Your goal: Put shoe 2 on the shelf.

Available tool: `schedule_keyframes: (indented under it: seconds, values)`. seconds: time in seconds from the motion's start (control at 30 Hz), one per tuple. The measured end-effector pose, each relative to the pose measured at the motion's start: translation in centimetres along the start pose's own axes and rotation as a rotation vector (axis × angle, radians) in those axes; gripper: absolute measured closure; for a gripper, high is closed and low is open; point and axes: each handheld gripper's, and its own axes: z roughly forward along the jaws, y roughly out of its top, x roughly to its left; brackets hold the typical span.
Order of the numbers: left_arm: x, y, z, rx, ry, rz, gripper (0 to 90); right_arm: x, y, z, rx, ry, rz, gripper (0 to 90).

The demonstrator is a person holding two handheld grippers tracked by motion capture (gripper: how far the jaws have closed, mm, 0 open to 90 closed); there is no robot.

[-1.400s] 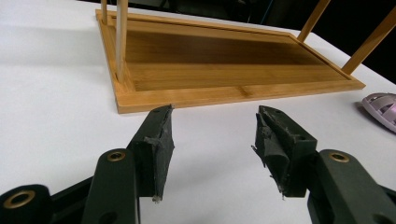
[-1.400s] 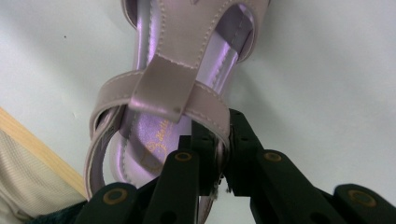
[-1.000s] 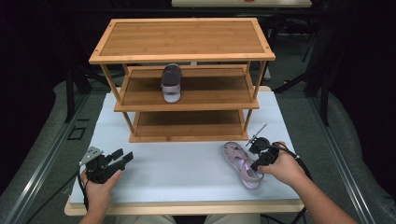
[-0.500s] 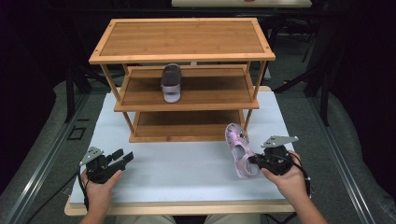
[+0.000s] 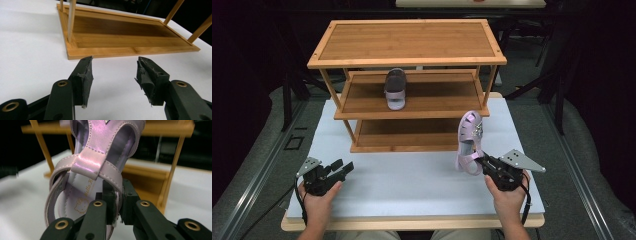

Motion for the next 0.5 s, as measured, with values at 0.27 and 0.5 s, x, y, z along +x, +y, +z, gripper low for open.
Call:
schedule_keyframes:
  seconds: [0.27,0.5]
  values:
    - [0.0,0.0,-0.2,-0.004,-0.003,0.0,46.6,1.7,4.2,2.2,0.0,0.042,-0.063,83.6]
    - [0.1,0.0,-0.3,-0.002,-0.007,-0.002,46.6,3.0,7.1,4.2,0.016,0.088,-0.07,83.5]
